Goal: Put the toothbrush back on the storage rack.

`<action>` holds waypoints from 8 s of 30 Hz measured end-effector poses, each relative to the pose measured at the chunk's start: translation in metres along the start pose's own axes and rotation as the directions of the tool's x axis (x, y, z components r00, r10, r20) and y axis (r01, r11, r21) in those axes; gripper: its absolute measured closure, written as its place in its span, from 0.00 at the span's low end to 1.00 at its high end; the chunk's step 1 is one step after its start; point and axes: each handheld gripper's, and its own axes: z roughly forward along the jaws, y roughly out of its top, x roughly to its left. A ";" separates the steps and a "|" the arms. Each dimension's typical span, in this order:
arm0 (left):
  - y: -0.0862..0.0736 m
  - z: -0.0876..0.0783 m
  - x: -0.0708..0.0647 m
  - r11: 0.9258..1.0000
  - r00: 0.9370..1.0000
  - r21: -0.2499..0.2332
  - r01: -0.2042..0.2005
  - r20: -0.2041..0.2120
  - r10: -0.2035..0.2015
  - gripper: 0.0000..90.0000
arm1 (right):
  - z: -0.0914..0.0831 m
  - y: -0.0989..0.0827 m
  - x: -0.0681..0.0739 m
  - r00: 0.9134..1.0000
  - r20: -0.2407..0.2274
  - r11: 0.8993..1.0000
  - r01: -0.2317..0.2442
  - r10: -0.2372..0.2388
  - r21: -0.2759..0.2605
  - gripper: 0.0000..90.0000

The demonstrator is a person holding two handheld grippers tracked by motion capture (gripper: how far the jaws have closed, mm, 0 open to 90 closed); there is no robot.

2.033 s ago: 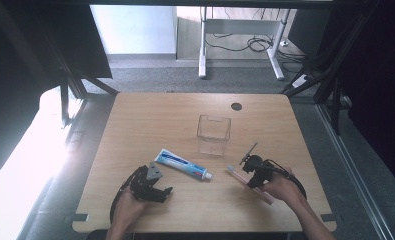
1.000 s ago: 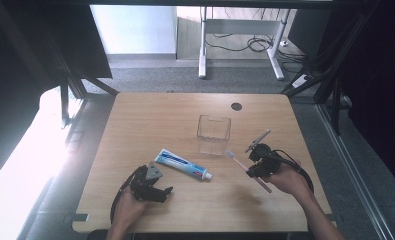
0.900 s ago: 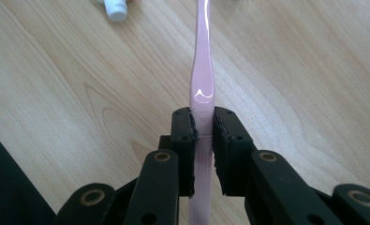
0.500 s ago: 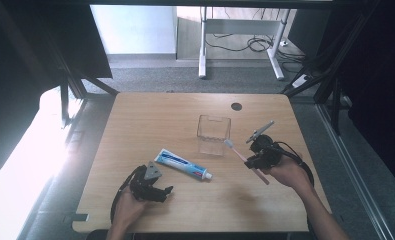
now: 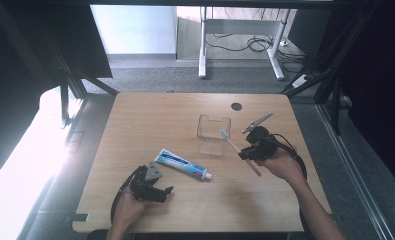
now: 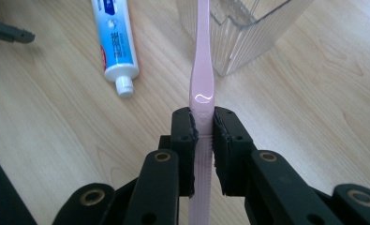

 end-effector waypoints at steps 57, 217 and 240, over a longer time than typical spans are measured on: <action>0.001 0.001 -0.002 1.000 1.000 0.016 -0.027 0.004 0.027 0.15 | 0.025 0.078 -0.001 0.997 -0.010 0.954 -0.071 0.071 -0.290 0.88; 0.002 0.003 -0.001 0.999 0.996 -0.028 0.029 0.080 -0.027 0.15 | 0.059 0.057 -0.015 0.999 0.022 0.967 0.050 -0.046 -0.251 0.03; 0.002 0.002 -0.001 0.998 0.995 -0.035 0.049 0.090 -0.046 0.15 | 0.041 0.019 -0.008 0.996 0.038 0.958 0.087 -0.080 -0.273 0.00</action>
